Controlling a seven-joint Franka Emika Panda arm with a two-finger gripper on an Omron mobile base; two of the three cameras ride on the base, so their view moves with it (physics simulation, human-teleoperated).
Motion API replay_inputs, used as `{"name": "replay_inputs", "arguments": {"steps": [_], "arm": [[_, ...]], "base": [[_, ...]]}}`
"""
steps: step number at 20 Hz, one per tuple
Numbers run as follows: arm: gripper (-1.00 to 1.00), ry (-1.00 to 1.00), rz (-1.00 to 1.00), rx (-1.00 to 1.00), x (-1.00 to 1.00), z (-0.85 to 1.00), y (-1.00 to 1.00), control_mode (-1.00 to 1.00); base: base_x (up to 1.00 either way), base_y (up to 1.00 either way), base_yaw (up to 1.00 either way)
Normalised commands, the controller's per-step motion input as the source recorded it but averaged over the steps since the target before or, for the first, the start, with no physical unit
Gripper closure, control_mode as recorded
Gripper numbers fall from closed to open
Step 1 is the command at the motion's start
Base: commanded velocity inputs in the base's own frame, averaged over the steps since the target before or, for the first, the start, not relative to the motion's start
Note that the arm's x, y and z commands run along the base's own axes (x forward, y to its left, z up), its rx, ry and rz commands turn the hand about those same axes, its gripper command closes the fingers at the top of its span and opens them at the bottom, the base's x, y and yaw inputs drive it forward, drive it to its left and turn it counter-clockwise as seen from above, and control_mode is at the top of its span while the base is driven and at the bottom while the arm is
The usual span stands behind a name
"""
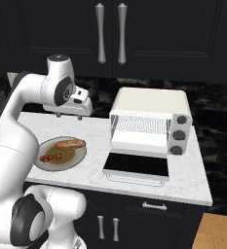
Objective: Pick up the kebab skewer and baguette bread, and place them inside the toaster oven. Close the toaster oven door and start by setting the timer.
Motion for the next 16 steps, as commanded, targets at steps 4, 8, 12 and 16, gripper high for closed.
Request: {"name": "replay_inputs", "arguments": {"steps": [4,8,12,16], "arm": [[-1.00,0.00,0.00,0.00,0.00,0.00,0.00,-1.00],[-1.00,0.00,0.00,0.00,0.00,0.00,0.00,-1.00],[-1.00,-0.04,0.02,0.00,-0.09,-0.02,-0.05,-1.00],[-1.00,-0.31,0.27,0.12,-0.36,-0.11,-0.43,-1.00]], "base": [[0.00,0.00,0.00],[0.00,0.00,0.00],[0.00,0.00,0.00],[0.00,0.00,0.00]]}}
